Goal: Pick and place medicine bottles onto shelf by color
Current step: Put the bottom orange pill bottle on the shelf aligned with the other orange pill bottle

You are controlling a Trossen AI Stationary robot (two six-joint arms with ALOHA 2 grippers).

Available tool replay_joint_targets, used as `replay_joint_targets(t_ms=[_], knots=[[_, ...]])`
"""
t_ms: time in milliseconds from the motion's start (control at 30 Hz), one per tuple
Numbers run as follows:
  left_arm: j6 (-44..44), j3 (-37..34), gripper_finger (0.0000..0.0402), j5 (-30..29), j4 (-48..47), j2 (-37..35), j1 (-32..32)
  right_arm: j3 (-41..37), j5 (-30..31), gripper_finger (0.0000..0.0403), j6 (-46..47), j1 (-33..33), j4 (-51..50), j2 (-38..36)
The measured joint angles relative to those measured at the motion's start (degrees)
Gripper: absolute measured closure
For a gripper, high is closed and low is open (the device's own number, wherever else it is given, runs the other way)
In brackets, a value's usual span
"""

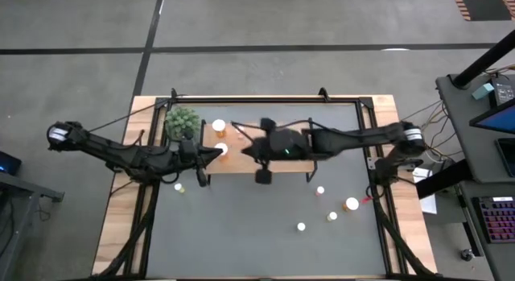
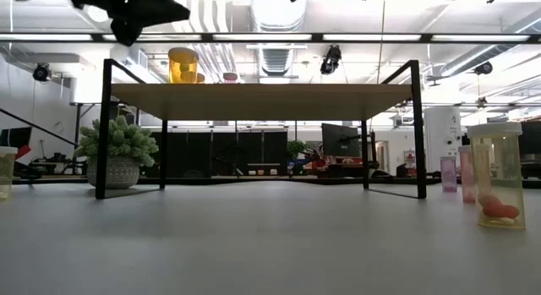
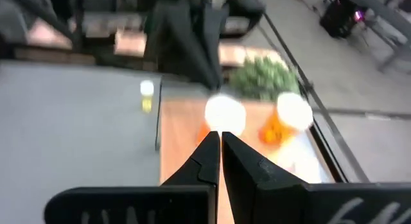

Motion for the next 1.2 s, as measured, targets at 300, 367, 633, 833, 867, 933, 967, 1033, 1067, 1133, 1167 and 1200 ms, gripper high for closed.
replay_joint_targets(t_ms=[300, 367, 633, 833, 867, 933, 967, 1033, 1067, 1133, 1167, 1200], knots=[[-4.12, 16.64, 0.0402, 0.11, -29.64, 8.85, 0.28, -4.78, 7.17, 0.0394, 6.13, 6.75, -10.55, -6.04], [-4.21, 20.23, 0.0402, 0.2, -36.47, 10.6, 0.7, -6.39, 8.34, 0.0394, 6.41, 7.3, -10.38, -7.03], [-3.87, 25.95, 0.0402, 1.33, -45.54, 15.67, 4.12, -15.1, 9.88, 0.0394, 7.75, 7.47, -2.34, -11.18], [-4.2, 25.53, 0.0402, 1.34, -45.53, 17.15, 4.76, -20.46, 9.72, 0.0394, 8.62, 7.46, 2.26, -14.01], [-4.39, 25.55, 0.0402, 1.35, -45.85, 17.29, 4.74, -21.16, 9.73, 0.0394, 9.05, 7.46, 2.92, -14.53], [-4.67, 25.57, 0.0402, 0.99, -46.49, 17.39, 4.76, -22.21, 9.71, 0.0394, 9.61, 7.48, 3.16, -15.39], [-4.79, 25.54, 0.0402, 0.4, -46.82, 17.39, 4.78, -22.54, 9.72, 0.0394, 10.05, 7.53, 3.41, -15.7], [-4.81, 25.27, 0.0402, -1.08, -47.15, 17.8, 5.07, -23.24, 9.72, 0.0394, 10.61, 7.57, 3.45, -16.29], [-4.8, 25.23, 0.0402, -1.46, -47.19, 17.9, 5.28, -23.59, 9.71, 0.0394, 10.62, 7.57, 3.59, -16.47], [-4.44, 25.13, 0.0402, -1.65, -47.31, 17.93, 5.75, -24.27, 9.71, 0.0394, 10.63, 7.57, 5.05, -16.61], [-4.35, 25.11, 0.0402, -2.1, -47.35, 18.09, 6.01, -24.62, 9.71, 0.0394, 10.61, 7.57, 5.64, -16.71], [-4.09, 25.09, 0.0402, -2.46, -47.27, 18.11, 6.22, -24.93, 9.71, 0.0394, 10.57, 7.57, 5.96, -16.85]])
